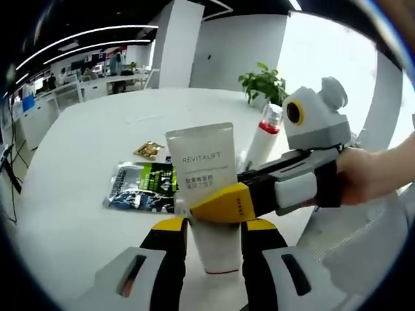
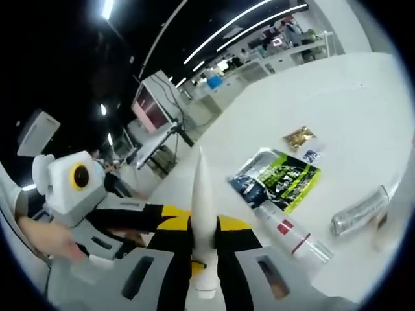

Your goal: Arrange the skincare products in the storage area until every visible bottle or jar stands upright without overlapping.

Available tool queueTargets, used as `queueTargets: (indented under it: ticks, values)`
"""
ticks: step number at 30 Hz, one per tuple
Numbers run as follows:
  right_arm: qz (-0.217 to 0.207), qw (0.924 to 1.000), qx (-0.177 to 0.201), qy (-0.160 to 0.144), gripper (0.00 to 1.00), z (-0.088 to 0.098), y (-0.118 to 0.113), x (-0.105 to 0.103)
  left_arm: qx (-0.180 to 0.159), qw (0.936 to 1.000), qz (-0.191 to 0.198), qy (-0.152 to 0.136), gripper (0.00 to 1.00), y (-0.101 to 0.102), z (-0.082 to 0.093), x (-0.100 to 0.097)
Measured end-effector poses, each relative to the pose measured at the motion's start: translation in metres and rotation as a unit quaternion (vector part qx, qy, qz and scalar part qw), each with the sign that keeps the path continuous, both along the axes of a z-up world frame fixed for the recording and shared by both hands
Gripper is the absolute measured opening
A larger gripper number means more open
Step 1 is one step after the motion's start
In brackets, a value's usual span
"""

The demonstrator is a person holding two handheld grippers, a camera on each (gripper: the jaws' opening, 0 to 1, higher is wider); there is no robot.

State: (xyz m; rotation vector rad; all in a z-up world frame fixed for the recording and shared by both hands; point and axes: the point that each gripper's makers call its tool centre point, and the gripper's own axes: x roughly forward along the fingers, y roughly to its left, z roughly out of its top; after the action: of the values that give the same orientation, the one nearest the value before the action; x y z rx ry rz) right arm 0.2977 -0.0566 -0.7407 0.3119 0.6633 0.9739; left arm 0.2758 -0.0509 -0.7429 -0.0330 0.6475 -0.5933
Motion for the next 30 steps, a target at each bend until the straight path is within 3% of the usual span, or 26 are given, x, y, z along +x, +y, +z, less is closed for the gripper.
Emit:
queueTargets:
  ticks: [9, 15, 22, 28, 30]
  values:
    - [0.028, 0.9974, -0.012, -0.066, 0.12, 0.013, -0.013, -0.017, 0.005, 0.9991, -0.042, -0.007, 0.37, 0.001, 0.016, -0.01]
    - [0.069, 0.9926, -0.016, -0.099, 0.13, 0.016, -0.012, -0.036, 0.034, 0.9934, -0.103, -0.037, 0.4, 0.006, 0.045, -0.016]
    - [0.137, 0.9798, -0.019, -0.145, 0.13, 0.019, -0.005, -0.061, 0.074, 0.9707, -0.214, -0.08, 0.47, -0.004, 0.077, -0.021]
    - [0.176, 0.9672, -0.034, -0.18, 0.13, 0.021, 0.0, -0.071, 0.136, 0.9383, -0.297, -0.112, 0.45, -0.01, 0.091, -0.023]
    - [0.191, 0.9613, -0.039, -0.195, 0.13, 0.022, 0.002, -0.078, 0.164, 0.9209, -0.335, -0.114, 0.42, -0.014, 0.091, -0.029]
